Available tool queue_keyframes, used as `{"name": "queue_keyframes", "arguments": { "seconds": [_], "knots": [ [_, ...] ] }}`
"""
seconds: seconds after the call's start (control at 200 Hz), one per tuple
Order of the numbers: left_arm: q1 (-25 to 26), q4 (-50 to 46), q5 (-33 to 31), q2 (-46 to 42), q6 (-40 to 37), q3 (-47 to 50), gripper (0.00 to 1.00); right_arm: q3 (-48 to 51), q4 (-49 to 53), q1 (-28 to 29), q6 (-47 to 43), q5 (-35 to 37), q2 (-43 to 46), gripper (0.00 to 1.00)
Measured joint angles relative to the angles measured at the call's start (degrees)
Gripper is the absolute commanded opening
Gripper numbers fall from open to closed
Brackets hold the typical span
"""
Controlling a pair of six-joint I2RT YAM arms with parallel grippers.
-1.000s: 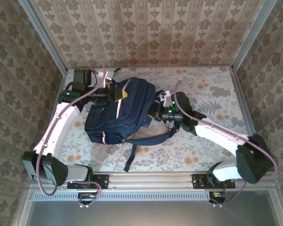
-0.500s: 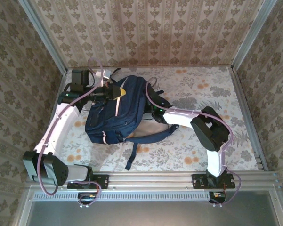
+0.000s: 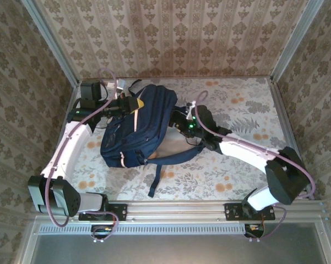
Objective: Pack books, pencil case, and school supplies into a backpack
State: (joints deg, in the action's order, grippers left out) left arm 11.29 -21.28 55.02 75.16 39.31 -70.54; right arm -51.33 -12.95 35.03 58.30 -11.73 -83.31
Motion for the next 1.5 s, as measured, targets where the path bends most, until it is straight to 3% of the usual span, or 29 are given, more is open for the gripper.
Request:
{"name": "queue_keyframes", "arguments": {
  "seconds": [0.085,0.16,0.385,0.545,0.7,0.885,0.985,1.125,1.3,1.365,1.5],
  "knots": [
    [1.05,0.35,-2.14,0.09,0.0,0.0,0.07,4.94,3.34,-1.55,-2.1,1.77,5.53,0.91],
    [3.21,0.81,-4.61,0.63,-0.09,0.04,0.01,8.33,6.23,-2.1,-3.91,4.22,11.61,0.9],
    [15.82,6.38,-10.8,12.57,-0.04,-1.29,0.0,15.15,16.79,-2.23,-7.37,17.22,34.99,0.86],
    [21.49,7.93,-15.67,23.41,0.04,-4.55,0.26,17.62,22.32,-2.21,-9.92,18.91,40.39,0.83],
    [22.01,8.04,-19.52,22.91,0.22,-4.55,0.49,20.26,24.24,0.09,-12.98,16.63,41.18,0.73],
    [20.92,6.93,-25.22,9.2,-1.95,0.59,0.55,20.22,24.83,11.85,-15.1,15.45,35.56,0.6],
    [20.31,5.6,-30.05,-1.55,-3.48,5.11,0.56,18.49,25.51,21.05,-14.97,19.06,29.44,0.56],
    [17.46,3.34,-34.93,-12.83,-4.2,11.15,0.57,11.26,27.26,31.34,-12.61,26.51,17.16,0.43],
    [9.99,0.22,-37.75,-20.7,-4.02,18.53,0.58,1.55,28.59,37.05,-5.95,33.09,1.6,0.37],
    [8.7,-0.42,-38.1,-22.45,-3.69,20.13,0.58,-1.97,30.05,38.84,-2.82,35.21,-3.56,0.31],
    [8.04,-0.72,-38.29,-25.16,-2.71,22.51,0.58,-8.09,34.23,41.18,3.76,37.97,-12.46,0.32]
  ]
}}
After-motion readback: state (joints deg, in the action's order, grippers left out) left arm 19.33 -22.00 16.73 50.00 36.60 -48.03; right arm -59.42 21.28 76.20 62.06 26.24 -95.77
